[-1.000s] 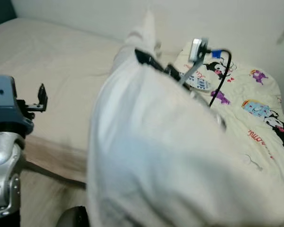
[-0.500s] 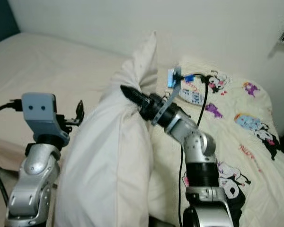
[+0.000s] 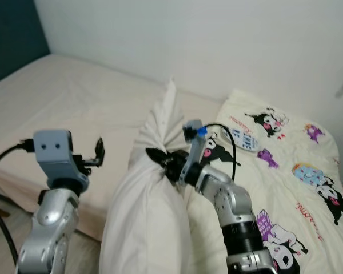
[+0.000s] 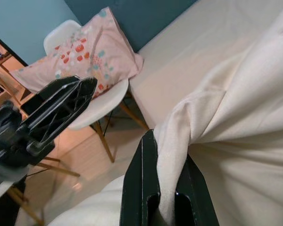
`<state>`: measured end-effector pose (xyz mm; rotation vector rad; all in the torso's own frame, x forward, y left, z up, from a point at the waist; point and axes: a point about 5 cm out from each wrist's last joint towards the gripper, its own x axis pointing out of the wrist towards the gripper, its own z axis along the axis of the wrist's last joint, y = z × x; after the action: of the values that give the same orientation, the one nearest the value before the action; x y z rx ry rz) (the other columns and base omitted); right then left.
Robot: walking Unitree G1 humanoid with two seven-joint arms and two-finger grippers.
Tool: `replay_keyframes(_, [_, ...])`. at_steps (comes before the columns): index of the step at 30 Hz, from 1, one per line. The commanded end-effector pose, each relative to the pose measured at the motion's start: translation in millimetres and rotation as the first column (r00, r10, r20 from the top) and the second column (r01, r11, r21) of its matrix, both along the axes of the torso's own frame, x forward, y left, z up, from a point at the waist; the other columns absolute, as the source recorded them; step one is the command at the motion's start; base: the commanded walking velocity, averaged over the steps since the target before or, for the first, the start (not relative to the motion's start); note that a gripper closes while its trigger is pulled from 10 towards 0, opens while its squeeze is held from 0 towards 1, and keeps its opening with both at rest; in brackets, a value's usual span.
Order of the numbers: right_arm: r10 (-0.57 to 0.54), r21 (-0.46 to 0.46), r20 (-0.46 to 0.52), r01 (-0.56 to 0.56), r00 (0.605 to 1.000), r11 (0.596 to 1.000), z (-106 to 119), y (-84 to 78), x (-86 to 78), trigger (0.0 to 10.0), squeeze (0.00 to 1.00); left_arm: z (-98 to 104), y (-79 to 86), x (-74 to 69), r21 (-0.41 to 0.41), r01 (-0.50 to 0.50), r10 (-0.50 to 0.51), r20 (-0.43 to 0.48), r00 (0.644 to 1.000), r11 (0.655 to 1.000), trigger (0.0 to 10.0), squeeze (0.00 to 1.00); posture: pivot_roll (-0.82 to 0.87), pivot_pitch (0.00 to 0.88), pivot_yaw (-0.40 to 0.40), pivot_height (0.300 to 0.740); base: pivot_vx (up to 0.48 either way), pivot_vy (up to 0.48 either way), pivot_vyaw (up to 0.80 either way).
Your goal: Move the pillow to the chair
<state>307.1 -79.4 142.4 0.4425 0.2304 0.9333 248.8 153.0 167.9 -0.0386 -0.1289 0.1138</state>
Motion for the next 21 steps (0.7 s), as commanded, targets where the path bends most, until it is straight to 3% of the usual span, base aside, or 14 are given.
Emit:
replay_keyframes(1, [-0.009, 0.023, 0.089, 0.007, 0.996, 1.0, 16, 1.6, -0.5, 0.0, 0.0, 2, -9.9, -1.8, -0.038, 0.044, -0.043, 0.007, 0.999, 0.998, 10.0, 0.0, 0.01, 0.0, -0.128, 0.721, 0.0, 0.0, 0.0])
replay_keyframes(4, [-0.023, -0.001, 0.135, 0.023, 0.991, 1.0, 19, 1.0, 1.7, 0.0, 0.0, 0, -15.2, -5.6, -0.053, 0.062, -0.062, 0.013, 0.998, 0.997, 10.0, 0.0, 0.01, 0.0, -0.128, 0.74, 0.0, 0.0, 0.0])
replay_keyframes(11, [-0.024, -0.021, 0.188, 0.028, 0.982, 0.999, 20, 5.1, 1.3, 0.0, 0.0, -3, -15.5, -2.5, -0.089, 0.064, -0.063, 0.017, 0.998, 0.994, 10.0, 0.0, 0.03, 0.0, -0.132, 0.74, 0.0, 0.0, 0.0])
replay_keyframes(21, [0.04, -0.094, 0.297, -0.012, 0.954, 0.996, 22, 18.1, -2.5, 0.0, 0.0, -3, -15.4, 5.5, -0.002, 0.062, -0.062, 0.04, 0.997, 0.998, 10.0, 0.0, 0.04, 0.0, -0.137, 0.74, 0.0, 0.0, 0.61])
